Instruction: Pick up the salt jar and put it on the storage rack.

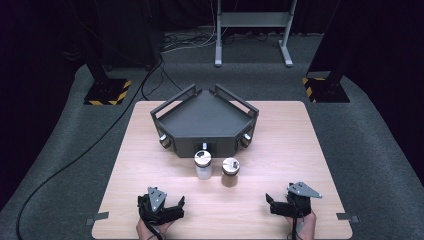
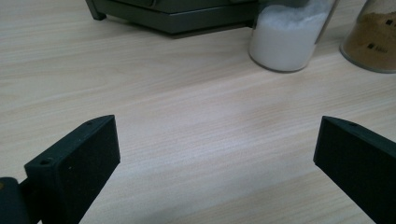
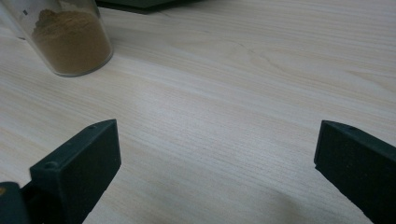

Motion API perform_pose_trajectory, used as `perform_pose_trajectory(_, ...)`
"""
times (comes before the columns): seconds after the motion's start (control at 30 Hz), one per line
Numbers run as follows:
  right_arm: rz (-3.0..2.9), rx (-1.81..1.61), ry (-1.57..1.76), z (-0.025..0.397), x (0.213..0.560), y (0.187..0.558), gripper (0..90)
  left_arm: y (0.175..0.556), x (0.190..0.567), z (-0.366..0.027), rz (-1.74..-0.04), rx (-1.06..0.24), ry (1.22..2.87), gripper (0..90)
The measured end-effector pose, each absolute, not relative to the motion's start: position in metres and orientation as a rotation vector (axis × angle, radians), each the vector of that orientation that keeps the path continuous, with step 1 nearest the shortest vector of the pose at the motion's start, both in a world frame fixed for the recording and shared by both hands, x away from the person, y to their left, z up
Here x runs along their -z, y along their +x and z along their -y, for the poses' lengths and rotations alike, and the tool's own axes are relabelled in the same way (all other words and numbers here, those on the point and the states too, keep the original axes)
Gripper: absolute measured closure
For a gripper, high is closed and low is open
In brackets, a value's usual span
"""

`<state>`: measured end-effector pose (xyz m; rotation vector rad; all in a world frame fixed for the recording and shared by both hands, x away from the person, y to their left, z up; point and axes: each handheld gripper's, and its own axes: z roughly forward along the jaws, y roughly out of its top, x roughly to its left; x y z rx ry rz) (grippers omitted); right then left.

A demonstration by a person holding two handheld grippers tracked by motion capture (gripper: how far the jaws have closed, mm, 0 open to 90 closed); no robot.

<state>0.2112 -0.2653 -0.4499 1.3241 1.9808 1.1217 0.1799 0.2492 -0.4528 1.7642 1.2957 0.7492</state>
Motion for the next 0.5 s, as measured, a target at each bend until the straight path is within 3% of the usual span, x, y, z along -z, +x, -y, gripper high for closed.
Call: perform_pose_trajectory(0.5, -1.958, -1.127, 1.310, 0.264, 0.452, 0.208, 0.0, 0.195, 0.450, -0.231, -1.262, -0.729, 1.805, 0.1)
